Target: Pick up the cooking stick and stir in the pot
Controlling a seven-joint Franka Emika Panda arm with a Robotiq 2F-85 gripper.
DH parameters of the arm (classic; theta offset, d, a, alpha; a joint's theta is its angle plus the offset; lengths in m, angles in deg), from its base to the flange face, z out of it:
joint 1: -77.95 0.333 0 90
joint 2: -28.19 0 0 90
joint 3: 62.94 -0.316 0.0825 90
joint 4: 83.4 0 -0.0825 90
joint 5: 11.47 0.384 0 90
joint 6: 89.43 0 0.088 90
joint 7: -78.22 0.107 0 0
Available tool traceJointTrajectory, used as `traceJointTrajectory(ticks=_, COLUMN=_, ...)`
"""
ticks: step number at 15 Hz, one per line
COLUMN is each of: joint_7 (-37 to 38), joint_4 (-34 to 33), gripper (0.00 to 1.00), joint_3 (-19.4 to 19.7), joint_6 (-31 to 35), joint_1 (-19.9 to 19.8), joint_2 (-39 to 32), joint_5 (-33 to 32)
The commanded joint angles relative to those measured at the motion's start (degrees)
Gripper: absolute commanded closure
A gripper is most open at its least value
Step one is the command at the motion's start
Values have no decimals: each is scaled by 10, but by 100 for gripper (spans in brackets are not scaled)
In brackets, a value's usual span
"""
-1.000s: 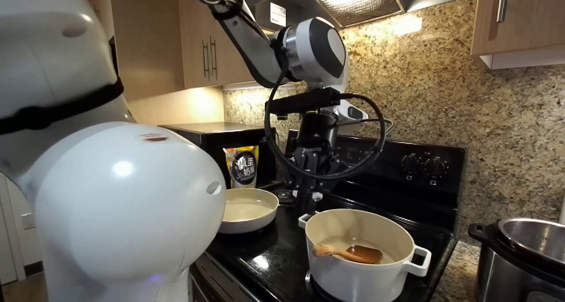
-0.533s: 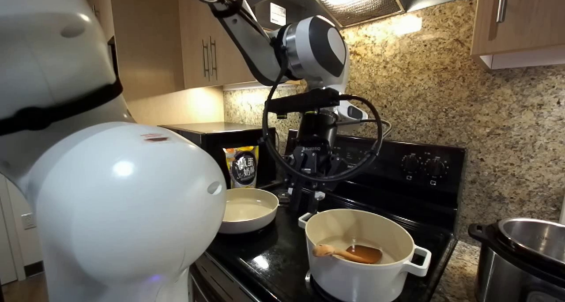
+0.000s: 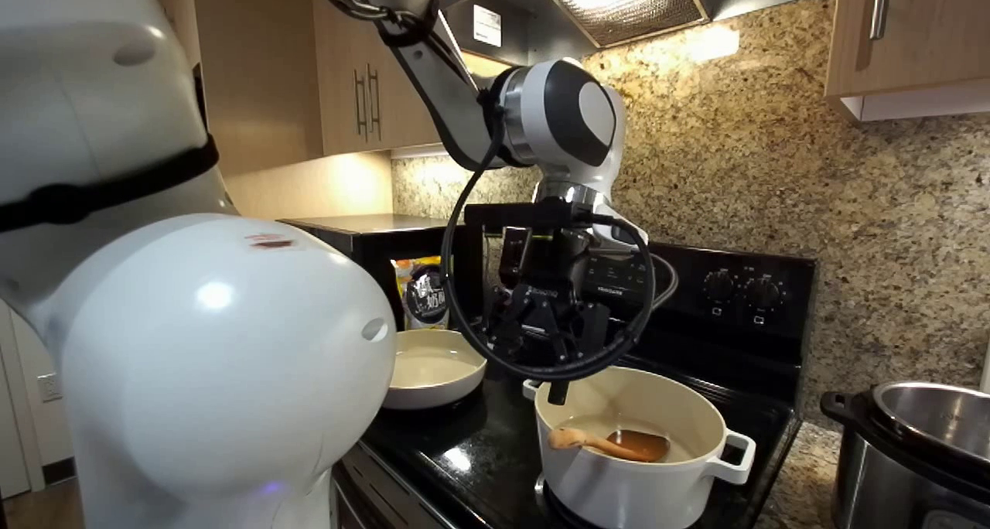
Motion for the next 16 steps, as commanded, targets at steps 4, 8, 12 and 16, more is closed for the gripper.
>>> traceJointTrajectory(ticks=4, joint_7=-1, joint_4=13, gripper=0, joint_3=21, joint_6=110, joint_1=-36, joint_2=-51, joint_5=12)
traceJointTrajectory(ticks=8, joint_7=0, joint_4=3, gripper=0, joint_3=30, joint_6=173, joint_1=-46, joint_2=-83, joint_5=22)
traceJointTrajectory(ticks=12, joint_7=0, joint_4=-10, gripper=15, joint_3=27, joint_6=181, joint_1=-46, joint_2=-110, joint_5=24)
traceJointTrajectory(ticks=16, joint_7=-5, joint_4=-21, gripper=50, joint_3=29, joint_6=168, joint_1=-46, joint_2=-138, joint_5=22)
